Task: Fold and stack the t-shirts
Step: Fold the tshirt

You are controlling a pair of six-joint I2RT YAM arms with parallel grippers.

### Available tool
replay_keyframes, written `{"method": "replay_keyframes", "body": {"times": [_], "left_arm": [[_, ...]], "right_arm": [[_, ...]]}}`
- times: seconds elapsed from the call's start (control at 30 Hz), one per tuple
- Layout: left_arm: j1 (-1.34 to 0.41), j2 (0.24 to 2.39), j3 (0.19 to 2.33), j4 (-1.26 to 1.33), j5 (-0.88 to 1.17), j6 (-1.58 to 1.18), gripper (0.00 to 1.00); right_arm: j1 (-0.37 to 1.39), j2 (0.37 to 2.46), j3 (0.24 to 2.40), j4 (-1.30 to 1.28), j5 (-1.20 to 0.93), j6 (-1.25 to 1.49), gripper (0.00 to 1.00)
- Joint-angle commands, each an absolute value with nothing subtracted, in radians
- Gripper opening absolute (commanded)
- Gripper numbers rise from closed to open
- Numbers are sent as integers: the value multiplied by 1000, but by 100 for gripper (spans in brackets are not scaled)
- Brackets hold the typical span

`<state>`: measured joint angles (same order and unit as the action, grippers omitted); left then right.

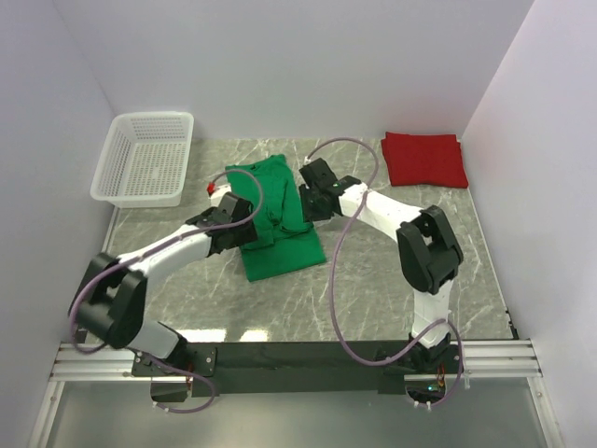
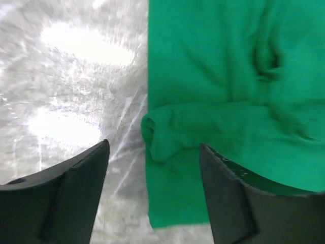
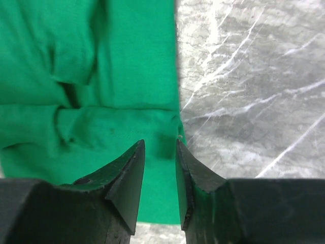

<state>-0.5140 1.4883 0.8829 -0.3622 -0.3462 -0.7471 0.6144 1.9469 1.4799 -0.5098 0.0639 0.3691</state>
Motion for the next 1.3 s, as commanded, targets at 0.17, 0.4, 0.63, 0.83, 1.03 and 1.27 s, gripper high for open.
{"method": "replay_keyframes", "body": {"times": [0.17, 0.4, 0.63, 0.83, 1.03, 1.27], "left_arm": [[-616, 1247, 865, -426, -348, -814, 69], [-756, 1264, 781, -328, -250, -854, 33], [-795, 1416, 790, -255, -216, -839, 27], [-822, 1488, 772, -247, -187, -851, 22], [-830, 1506, 738, -252, -184, -848, 22], [-830, 1493, 759, -285, -215, -828, 24]], "right_arm": [[617, 1718, 1327, -371, -23, 454, 34], [640, 1730, 1218, -269, -187, 525, 16], [649, 1825, 1190, -193, -212, 554, 12], [644, 1924, 1259, -181, -178, 542, 11], [609, 2008, 1385, -207, -158, 534, 11], [543, 2127, 1620, -270, -140, 538, 16]]}}
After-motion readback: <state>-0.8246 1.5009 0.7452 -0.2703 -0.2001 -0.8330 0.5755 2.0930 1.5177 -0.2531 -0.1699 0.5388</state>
